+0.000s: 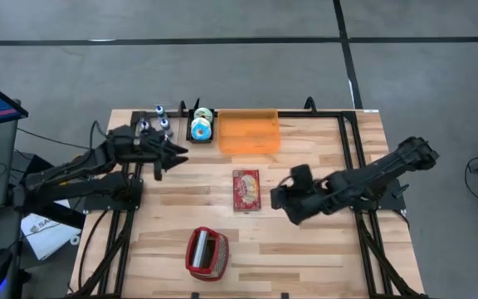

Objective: Pick & Place Food Item
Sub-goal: Put the red popcorn bag into the orange bin

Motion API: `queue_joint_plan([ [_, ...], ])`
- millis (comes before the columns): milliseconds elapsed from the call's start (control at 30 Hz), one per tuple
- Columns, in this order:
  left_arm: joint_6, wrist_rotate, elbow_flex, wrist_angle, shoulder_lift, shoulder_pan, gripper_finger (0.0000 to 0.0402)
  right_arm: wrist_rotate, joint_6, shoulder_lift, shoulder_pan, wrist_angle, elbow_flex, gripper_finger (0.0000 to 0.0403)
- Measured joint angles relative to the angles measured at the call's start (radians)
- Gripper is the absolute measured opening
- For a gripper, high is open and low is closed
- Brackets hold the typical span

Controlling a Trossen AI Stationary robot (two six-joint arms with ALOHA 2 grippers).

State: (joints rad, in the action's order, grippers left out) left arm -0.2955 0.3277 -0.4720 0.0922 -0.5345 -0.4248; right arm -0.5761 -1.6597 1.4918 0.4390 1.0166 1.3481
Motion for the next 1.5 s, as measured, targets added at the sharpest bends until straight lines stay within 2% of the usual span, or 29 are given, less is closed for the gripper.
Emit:
queue_joint_plan([
  [33,-0.001,-0.005,-0.001,-0.025,0.005,0.011,0.0169,0.056,-0.038,0.0,-0.008,-0.059,-0.054,0.0163],
  [100,-0.002,-0.009,-0.003,-0.078,0.015,0.024,0.0169,0.101,-0.111,0.002,-0.011,-0.23,-0.172,0.0163],
  [233,-0.024,-0.014,-0.039,-0.117,0.032,0.028,0.0167,0.084,-0.251,0.005,0.021,-0.633,-0.39,0.0163],
  [333,-0.025,-0.013,-0.064,-0.113,0.044,0.028,0.0168,0.062,-0.328,0.042,0.037,-0.79,-0.478,0.0163],
  [500,-0.025,-0.013,-0.103,-0.111,0.05,0.028,0.0171,0.109,-0.407,0.152,0.027,-0.816,-0.482,0.0163],
  [600,-0.027,-0.007,-0.121,-0.111,0.05,0.028,0.0171,0.163,-0.409,0.224,-0.003,-0.826,-0.459,0.0163],
  [733,-0.032,-0.008,-0.139,-0.111,0.05,0.028,0.0171,0.179,-0.405,0.302,-0.042,-0.85,-0.427,0.0163],
  [967,-0.066,-0.008,-0.144,-0.117,0.051,0.028,0.0168,0.172,-0.388,0.375,-0.1,-0.906,-0.41,0.0163],
  [1233,-0.091,0.018,-0.144,-0.118,0.051,0.028,0.0164,0.112,-0.354,0.392,-0.164,-0.936,-0.409,0.0159],
  [1333,-0.103,0.019,-0.144,-0.118,0.051,0.028,0.0163,0.108,-0.314,0.393,-0.195,-0.925,-0.411,0.0132],
  [1500,-0.106,0.019,-0.144,-0.118,0.051,0.028,0.0164,0.092,-0.187,0.398,-0.238,-0.951,-0.416,0.0019],
])
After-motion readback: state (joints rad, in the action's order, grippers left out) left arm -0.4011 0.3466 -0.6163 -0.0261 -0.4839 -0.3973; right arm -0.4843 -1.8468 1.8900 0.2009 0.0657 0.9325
